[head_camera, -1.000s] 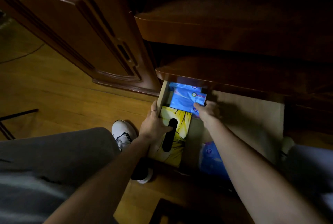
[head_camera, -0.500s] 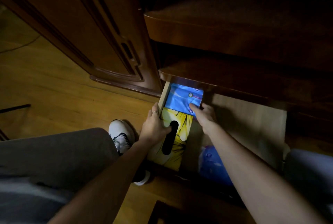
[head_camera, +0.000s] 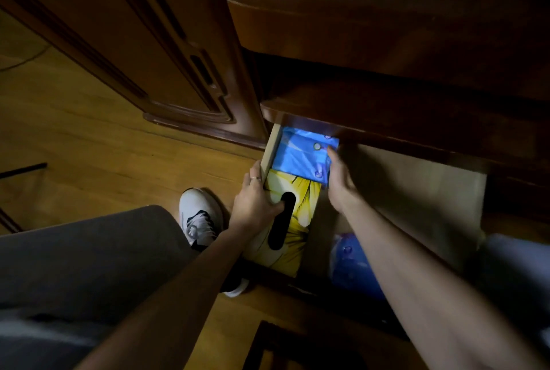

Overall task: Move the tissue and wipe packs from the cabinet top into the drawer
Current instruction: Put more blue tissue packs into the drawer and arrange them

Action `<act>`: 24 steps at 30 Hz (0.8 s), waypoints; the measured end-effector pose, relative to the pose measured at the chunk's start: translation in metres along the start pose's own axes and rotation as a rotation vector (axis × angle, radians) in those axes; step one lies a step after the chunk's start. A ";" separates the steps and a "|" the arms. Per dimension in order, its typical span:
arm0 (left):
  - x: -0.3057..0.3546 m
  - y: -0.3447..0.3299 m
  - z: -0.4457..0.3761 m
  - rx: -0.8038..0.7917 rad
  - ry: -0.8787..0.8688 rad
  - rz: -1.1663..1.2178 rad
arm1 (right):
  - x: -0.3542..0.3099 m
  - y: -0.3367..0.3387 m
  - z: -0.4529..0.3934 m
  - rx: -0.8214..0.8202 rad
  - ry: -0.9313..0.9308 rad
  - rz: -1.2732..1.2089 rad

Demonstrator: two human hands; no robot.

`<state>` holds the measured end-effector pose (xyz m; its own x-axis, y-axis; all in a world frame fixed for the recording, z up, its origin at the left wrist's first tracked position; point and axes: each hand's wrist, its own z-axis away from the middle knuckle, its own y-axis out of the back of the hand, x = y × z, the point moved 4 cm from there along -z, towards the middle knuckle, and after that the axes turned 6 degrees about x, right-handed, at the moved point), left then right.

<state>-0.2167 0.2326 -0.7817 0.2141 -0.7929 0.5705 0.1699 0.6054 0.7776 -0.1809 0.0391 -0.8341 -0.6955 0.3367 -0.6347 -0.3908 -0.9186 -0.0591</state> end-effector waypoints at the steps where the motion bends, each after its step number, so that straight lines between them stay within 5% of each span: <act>1: 0.001 0.001 0.000 -0.004 -0.004 -0.004 | -0.001 0.007 -0.002 -0.004 0.023 -0.035; 3: 0.000 0.001 -0.002 -0.004 -0.006 0.002 | -0.003 0.026 -0.009 0.121 0.069 -0.172; 6: 0.000 0.001 -0.001 0.011 -0.026 -0.009 | 0.002 0.053 -0.009 0.543 0.087 -0.339; 7: -0.001 0.001 -0.002 0.011 -0.021 -0.010 | 0.005 0.046 -0.010 0.542 0.073 -0.317; 10: -0.003 0.001 -0.001 0.018 -0.029 -0.001 | 0.010 -0.009 -0.010 0.199 0.092 -0.165; 14: -0.005 0.000 -0.001 0.013 -0.009 0.001 | 0.006 -0.018 -0.004 0.052 0.108 0.037; 21: 0.002 0.009 0.002 -0.026 -0.001 -0.014 | -0.021 0.025 0.013 -0.075 0.200 0.404; 24: 0.006 0.013 0.004 -0.041 0.015 -0.063 | -0.024 0.048 0.033 0.002 0.289 0.567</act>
<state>-0.2172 0.2357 -0.7670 0.2158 -0.8285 0.5167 0.2224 0.5570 0.8002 -0.2027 -0.0064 -0.7961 -0.6041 -0.2719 -0.7491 -0.0108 -0.9371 0.3488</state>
